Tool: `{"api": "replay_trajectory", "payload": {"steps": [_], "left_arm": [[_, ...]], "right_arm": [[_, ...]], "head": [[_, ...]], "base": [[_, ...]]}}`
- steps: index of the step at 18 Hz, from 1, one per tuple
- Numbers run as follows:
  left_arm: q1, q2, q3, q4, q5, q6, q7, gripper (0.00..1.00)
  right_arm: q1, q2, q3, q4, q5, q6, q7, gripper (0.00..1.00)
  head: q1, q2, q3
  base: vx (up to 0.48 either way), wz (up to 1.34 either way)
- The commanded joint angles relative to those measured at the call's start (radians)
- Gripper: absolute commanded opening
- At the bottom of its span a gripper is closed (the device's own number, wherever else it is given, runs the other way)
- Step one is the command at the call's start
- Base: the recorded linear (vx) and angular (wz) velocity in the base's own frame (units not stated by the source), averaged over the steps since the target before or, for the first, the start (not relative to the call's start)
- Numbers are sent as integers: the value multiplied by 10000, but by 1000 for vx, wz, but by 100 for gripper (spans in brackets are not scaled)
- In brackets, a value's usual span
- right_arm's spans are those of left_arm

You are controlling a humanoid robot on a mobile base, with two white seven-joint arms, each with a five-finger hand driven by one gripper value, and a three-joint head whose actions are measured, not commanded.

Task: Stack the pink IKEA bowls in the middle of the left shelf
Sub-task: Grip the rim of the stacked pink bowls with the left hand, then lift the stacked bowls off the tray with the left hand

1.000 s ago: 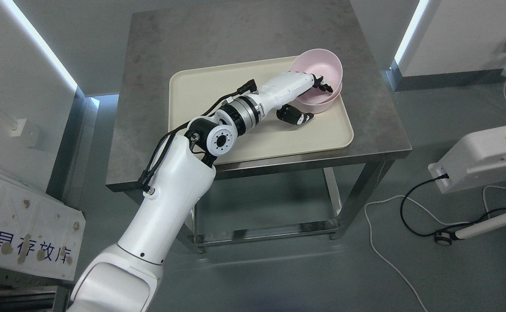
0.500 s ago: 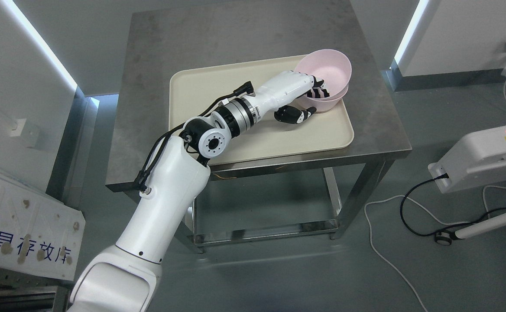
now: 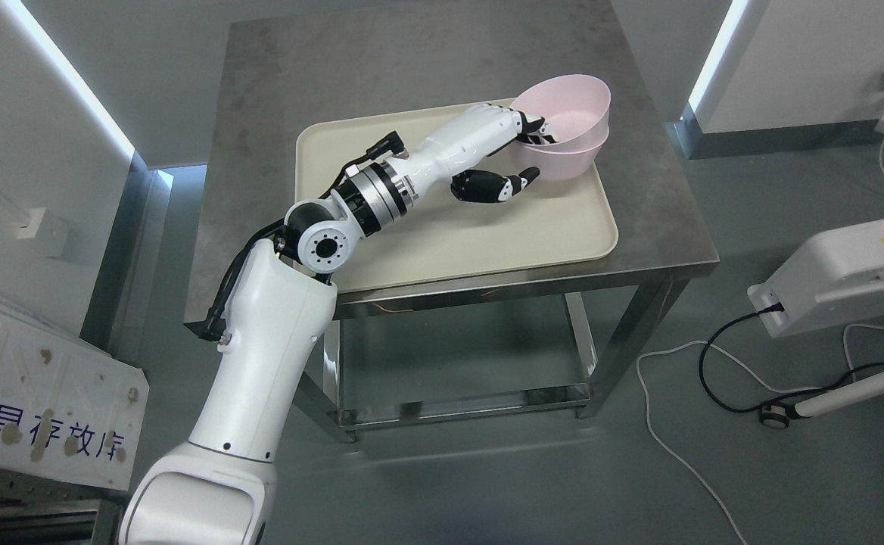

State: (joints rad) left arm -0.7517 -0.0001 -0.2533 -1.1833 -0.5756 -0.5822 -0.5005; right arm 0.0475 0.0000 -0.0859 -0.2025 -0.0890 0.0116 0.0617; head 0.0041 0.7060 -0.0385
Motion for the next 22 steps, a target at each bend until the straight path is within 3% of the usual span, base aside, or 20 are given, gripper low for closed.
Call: {"api": "replay_trajectory", "payload": {"steps": [1,4,11,22], "left_arm": [[1592,175,2408,-2030,832,-1031,-393,8],[2438,175,2884,-2875,1243,-2032,-409,9],[3406,175,3484,-3752,1752,-2032,-701,10],[4111,175,3530,-3905,2579,-2032,-731,12]], "right_arm": [[0,-175,0,0,0,7,-3,100],[0,-175,0,0,0,7,-3,100],[0,-175,0,0,0,7,-3,100],[0,-175,0,0,0,7,-3,100]], "head": [[0,0,0],[0,0,0],[0,0,0],[0,0,0]], "base": [[0,0],[0,0],[0,0],[0,0]]}}
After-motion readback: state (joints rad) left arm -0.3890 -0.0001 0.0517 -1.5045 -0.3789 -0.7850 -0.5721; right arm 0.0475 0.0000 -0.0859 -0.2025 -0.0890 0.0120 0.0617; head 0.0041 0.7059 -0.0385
